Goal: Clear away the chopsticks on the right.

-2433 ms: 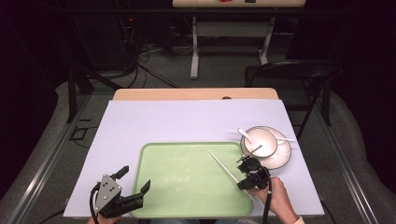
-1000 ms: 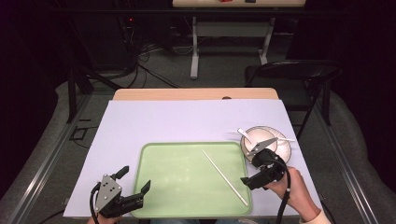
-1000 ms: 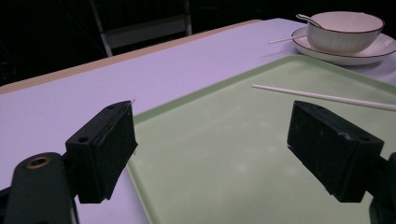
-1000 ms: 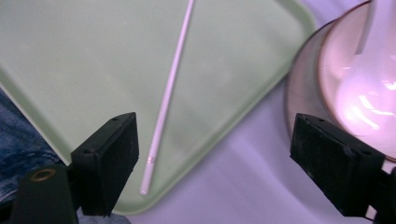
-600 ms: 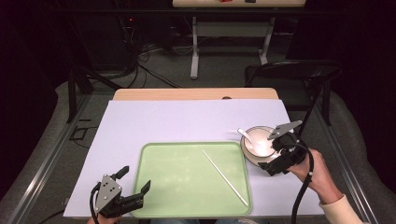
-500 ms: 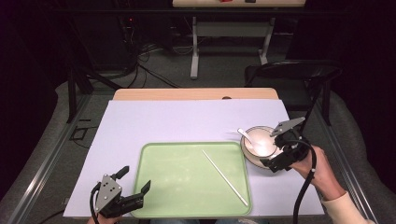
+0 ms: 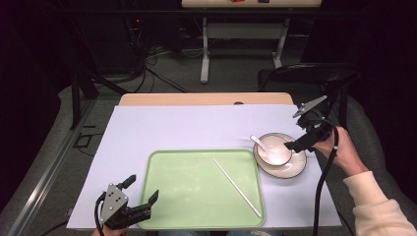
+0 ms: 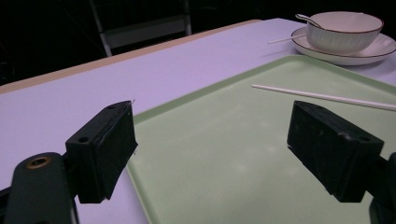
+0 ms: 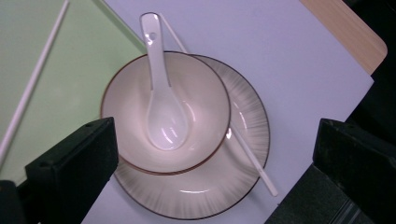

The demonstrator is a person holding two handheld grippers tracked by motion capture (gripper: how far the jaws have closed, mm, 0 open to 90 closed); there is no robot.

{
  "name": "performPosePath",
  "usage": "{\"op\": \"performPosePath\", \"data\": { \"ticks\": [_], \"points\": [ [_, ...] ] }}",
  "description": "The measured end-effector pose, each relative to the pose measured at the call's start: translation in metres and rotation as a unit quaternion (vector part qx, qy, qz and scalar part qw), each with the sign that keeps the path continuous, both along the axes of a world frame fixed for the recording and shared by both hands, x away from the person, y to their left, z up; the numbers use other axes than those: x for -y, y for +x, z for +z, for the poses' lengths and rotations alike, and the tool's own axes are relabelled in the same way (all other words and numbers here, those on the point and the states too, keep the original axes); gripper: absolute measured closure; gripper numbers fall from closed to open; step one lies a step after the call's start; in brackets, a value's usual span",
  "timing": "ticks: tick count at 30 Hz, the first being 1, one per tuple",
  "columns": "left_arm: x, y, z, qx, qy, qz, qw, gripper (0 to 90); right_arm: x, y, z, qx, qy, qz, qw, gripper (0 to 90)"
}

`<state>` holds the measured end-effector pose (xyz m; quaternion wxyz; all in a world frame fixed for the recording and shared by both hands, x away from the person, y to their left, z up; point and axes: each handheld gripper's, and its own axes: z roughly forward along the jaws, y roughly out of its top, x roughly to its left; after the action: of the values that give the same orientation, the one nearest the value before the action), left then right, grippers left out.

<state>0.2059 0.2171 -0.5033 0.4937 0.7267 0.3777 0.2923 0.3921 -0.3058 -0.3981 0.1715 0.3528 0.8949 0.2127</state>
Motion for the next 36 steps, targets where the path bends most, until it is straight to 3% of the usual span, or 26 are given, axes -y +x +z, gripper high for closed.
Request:
{"op": "performPosePath", "data": {
  "ticks": [2, 10, 13, 20, 22, 23, 28, 29, 30, 32, 35, 36],
  "points": [
    [0.0, 0.0, 0.0, 0.0, 0.0, 0.0, 1.0, 15.4, 0.006, 0.01, -0.001, -0.007, -0.003, -0.012, 0.9999, 0.0],
    [0.0, 0.0, 0.0, 0.0, 0.0, 0.0, 1.0, 15.4, 0.022, 0.042, -0.016, -0.037, -0.023, -0.014, 0.999, 0.1],
    [0.0, 0.0, 0.0, 0.0, 0.0, 0.0, 1.0, 15.4, 0.026, 0.052, -0.024, -0.048, -0.03, -0.022, 0.9982, 10.4],
    [0.0, 0.0, 0.0, 0.001, -0.001, 0.0, 1.0, 15.4, 0.03, 0.066, -0.045, -0.081, -0.044, -0.038, 0.995, 24.5],
    [0.0, 0.0, 0.0, 0.001, -0.001, 0.0, 1.0, 15.4, 0.03, 0.068, -0.047, -0.081, -0.047, -0.034, 0.9951, 24.5],
    [0.0, 0.0, 0.0, 0.001, -0.001, 0.0, 1.0, 15.4, 0.03, 0.068, -0.047, -0.081, -0.047, -0.034, 0.9951, 41.1],
    [0.0, 0.0, 0.0, 0.001, -0.001, 0.001, 1.0, 15.4, 0.03, 0.068, -0.047, -0.081, -0.047, -0.034, 0.9951, 41.1],
    [0.0, 0.0, 0.0, 0.001, 0.0, 0.0, 1.0, 15.4, 0.028, 0.074, -0.066, -0.097, -0.068, -0.015, 0.9929, 47.3],
    [0.0, 0.0, 0.0, 0.001, 0.0, 0.0, 1.0, 15.4, 0.026, 0.074, -0.068, -0.106, -0.067, -0.019, 0.9919, 48.6],
    [0.0, 0.0, 0.0, 0.001, 0.0, 0.0, 1.0, 15.4, 0.026, 0.076, -0.073, -0.105, -0.077, -0.001, 0.9915, 51.9],
    [0.0, 0.0, 0.0, 0.001, 0.0, 0.0, 1.0, 15.4, 0.024, 0.074, -0.079, -0.122, -0.079, -0.008, 0.9893, 55.2],
    [0.0, 0.0, 0.0, 0.001, 0.0, 0.0, 1.0, 15.4, 0.024, 0.075, -0.081, -0.119, -0.084, 0.003, 0.9893, 56.3]
  ]
}}
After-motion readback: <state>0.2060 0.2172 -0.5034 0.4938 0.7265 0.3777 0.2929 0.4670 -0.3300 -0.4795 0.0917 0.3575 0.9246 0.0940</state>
